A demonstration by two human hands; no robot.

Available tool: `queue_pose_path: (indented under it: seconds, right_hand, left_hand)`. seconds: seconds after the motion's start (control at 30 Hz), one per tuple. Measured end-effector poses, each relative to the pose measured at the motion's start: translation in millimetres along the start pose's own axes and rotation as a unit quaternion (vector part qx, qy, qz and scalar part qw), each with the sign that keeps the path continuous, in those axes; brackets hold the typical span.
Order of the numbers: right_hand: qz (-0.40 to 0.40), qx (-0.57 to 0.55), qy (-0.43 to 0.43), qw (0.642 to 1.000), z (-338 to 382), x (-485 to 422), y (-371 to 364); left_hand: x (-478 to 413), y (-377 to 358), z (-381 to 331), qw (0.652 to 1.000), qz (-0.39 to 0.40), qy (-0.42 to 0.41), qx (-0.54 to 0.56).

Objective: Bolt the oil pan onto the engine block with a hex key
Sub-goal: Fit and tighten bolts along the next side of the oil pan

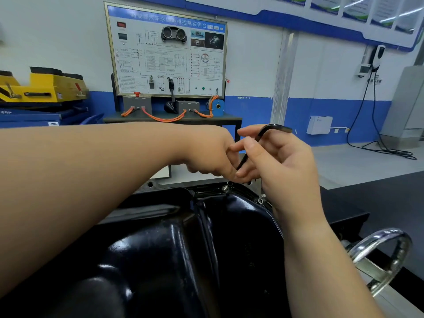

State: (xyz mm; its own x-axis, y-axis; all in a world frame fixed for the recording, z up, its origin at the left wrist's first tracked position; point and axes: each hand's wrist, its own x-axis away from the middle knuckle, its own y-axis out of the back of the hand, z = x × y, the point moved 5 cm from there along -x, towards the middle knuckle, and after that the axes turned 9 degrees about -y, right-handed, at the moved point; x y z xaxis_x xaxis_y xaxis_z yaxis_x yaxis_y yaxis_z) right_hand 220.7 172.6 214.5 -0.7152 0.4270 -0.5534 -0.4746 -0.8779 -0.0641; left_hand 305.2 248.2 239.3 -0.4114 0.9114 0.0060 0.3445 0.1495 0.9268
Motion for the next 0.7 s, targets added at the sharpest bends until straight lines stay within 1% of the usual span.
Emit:
queue_pose_path:
  seconds: [0.13,0.3,0.4,0.6,0.7]
  right_hand:
    - [0.005,0.026,0.009,1.000,2.0,0.3,0.0]
    - [-0.008,0.019,0.003,1.000,-0.1,-2.1,2.0]
    - [-0.011,0.005,0.005,1.000,-1.3,-3.4,2.5]
    - [-0.050,0.032,-0.002,0.998,-3.6,-2.4,5.8]
    - [-0.040,-0.003,-0.022,0.999,-3.8,-1.4,3.7]
  left_hand:
    - [-2.1,-0.3,1.1,1.000,-0.003,0.013,0.007]
    - [-0.8,0.7,0.8,1.000,-0.005,0.007,-0.023]
    - [-0.1,0.6,1.0,1.000,-0.003,0.004,-0.015]
    - [1.6,0.1,-1.9,1.000,0.004,-0.008,-0.013]
    - [2.3,-0.2,-2.3,1.000,0.007,-0.008,-0.008]
